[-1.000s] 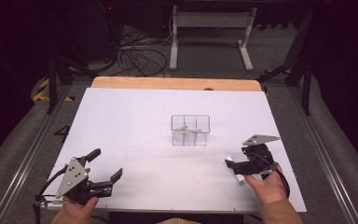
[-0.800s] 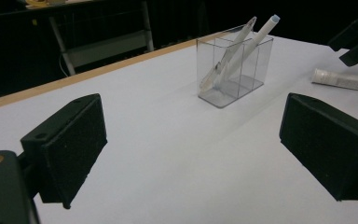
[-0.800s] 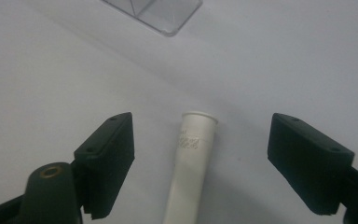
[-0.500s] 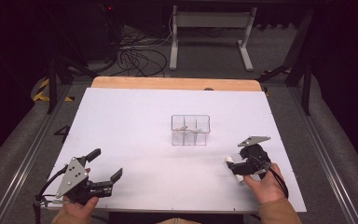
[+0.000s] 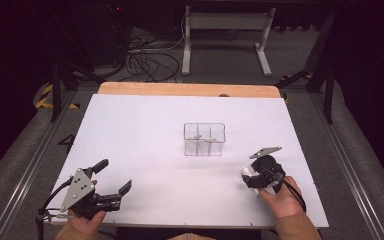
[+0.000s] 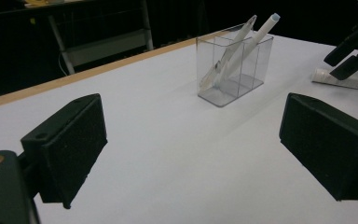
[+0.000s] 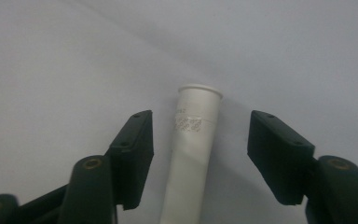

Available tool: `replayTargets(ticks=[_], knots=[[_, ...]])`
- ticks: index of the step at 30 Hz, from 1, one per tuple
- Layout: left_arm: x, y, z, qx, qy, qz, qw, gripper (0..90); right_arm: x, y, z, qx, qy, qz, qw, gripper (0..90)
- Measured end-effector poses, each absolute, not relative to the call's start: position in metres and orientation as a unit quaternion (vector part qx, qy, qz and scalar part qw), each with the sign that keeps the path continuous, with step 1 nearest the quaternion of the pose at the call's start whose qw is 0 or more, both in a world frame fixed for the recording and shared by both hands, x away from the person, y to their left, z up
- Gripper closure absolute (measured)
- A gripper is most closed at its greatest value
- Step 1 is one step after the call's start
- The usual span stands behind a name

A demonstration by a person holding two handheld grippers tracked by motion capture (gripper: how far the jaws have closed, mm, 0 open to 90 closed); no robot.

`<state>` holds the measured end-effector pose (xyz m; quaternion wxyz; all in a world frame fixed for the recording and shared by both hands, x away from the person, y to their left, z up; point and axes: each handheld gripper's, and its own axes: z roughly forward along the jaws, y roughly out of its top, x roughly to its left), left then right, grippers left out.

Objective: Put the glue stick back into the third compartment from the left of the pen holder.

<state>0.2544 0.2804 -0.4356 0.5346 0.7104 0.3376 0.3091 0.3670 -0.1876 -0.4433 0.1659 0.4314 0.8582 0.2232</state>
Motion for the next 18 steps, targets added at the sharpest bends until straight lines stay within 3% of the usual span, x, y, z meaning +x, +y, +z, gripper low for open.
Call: replayTargets(ticks=[7, 18], knots=[[0.254, 0.28, -0.436, 0.71, 0.337, 0.309, 0.535, 7.9, 0.368, -0.182, -0.448, 0.431, 0.865, 0.198, 0.165, 56.2], [0.254, 0.281, -0.436, 0.711, 0.337, 0.31, 0.535, 7.9, 0.371, -0.178, -0.454, 0.455, 0.859, 0.175, 0.156, 64.7]])
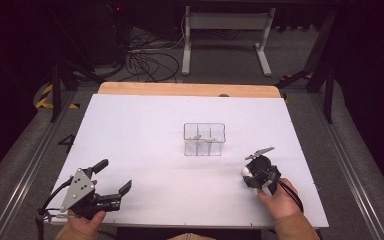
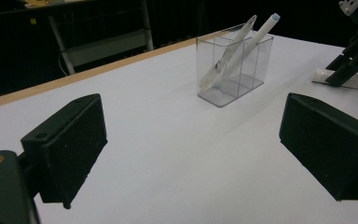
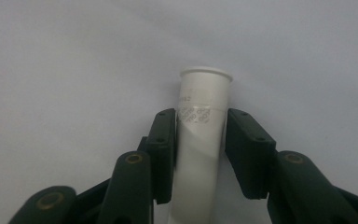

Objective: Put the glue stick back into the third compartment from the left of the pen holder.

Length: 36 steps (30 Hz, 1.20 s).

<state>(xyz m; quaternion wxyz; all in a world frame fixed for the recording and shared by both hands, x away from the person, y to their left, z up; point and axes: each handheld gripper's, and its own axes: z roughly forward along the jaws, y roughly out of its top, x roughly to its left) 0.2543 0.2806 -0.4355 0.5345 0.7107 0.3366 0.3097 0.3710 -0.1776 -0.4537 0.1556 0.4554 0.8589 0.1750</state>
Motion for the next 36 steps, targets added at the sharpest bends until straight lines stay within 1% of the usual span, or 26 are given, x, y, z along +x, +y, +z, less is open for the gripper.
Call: replayTargets(ticks=[11, 36], knots=[[0.254, 0.281, -0.4353, 0.711, 0.336, 0.311, 0.534, 7.9, 0.3708, -0.1744, -0.4539, 0.468, 0.855, 0.161, 0.156, 67.6], [0.2536, 0.2811, -0.4352, 0.711, 0.336, 0.311, 0.534, 7.9, 0.3699, -0.1754, -0.4538, 0.463, 0.856, 0.166, 0.156, 68.4]])
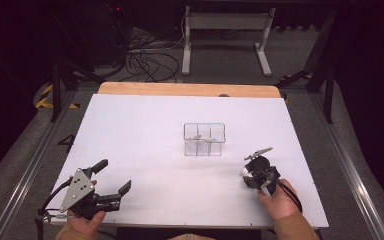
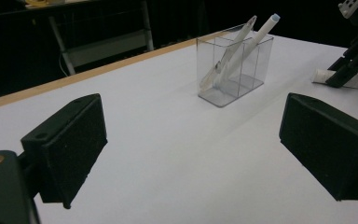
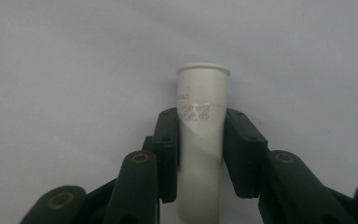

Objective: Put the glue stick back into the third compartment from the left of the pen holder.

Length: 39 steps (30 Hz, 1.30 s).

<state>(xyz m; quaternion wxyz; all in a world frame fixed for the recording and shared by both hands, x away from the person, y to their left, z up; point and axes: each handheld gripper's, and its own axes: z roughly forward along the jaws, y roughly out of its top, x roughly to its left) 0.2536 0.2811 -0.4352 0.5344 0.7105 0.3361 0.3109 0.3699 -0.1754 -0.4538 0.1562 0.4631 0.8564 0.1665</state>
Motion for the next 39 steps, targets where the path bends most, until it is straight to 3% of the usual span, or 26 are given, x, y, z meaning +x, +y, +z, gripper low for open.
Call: replayTargets(ticks=[23, 39], knots=[[0.254, 0.281, -0.435, 0.71, 0.337, 0.31, 0.535, 7.9, 0.359, -0.18, -0.429, 0.45, 0.846, 0.218, 0.184, 68.4], [0.254, 0.28, -0.436, 0.71, 0.337, 0.312, 0.534, 7.9, 0.35, -0.187, -0.402, 0.4, 0.826, 0.321, 0.234, 68.1]])
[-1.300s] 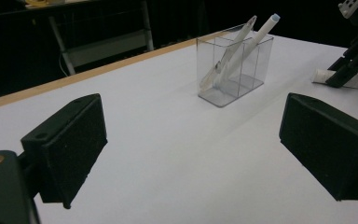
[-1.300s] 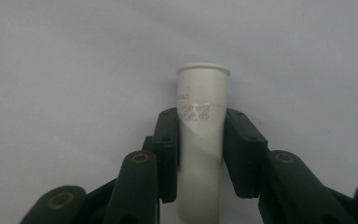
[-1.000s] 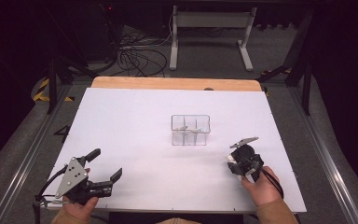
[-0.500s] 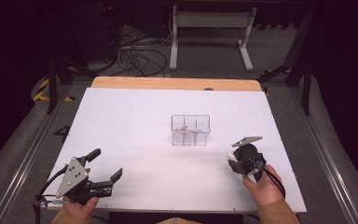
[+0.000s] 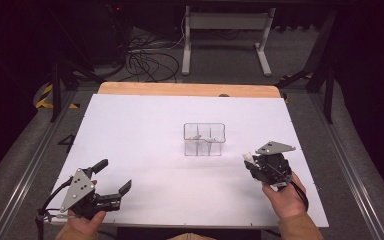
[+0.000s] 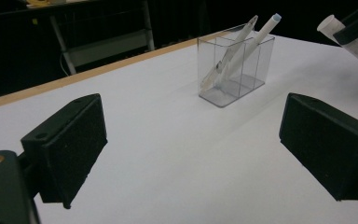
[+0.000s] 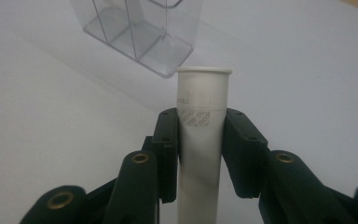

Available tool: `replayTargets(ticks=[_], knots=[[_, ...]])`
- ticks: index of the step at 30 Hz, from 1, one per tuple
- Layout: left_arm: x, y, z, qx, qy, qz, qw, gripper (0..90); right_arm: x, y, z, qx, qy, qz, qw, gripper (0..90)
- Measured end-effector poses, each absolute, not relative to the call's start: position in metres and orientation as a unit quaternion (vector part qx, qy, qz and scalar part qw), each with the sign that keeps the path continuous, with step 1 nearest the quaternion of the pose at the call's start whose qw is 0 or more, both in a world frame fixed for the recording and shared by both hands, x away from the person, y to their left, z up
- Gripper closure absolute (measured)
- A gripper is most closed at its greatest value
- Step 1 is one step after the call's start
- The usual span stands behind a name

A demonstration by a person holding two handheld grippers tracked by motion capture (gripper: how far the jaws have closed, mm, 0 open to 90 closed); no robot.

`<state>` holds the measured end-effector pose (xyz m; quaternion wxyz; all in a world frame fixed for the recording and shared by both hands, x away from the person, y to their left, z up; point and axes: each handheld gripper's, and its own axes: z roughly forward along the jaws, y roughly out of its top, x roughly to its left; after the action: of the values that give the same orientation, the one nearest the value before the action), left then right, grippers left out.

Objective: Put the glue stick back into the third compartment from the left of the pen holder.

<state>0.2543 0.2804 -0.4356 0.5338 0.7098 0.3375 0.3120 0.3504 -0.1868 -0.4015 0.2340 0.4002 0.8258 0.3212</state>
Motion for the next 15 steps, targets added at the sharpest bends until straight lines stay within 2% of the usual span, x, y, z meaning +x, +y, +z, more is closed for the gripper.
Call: replayTargets(ticks=[8, 15], knots=[[0.254, 0.281, -0.436, 0.71, 0.338, 0.312, 0.533, 7.9, 0.351, -0.19, -0.39, 0.384, 0.803, 0.377, 0.256, 68.1], [0.254, 0.28, -0.436, 0.71, 0.338, 0.312, 0.533, 7.9, 0.354, -0.19, -0.381, 0.371, 0.788, 0.419, 0.256, 67.9]])
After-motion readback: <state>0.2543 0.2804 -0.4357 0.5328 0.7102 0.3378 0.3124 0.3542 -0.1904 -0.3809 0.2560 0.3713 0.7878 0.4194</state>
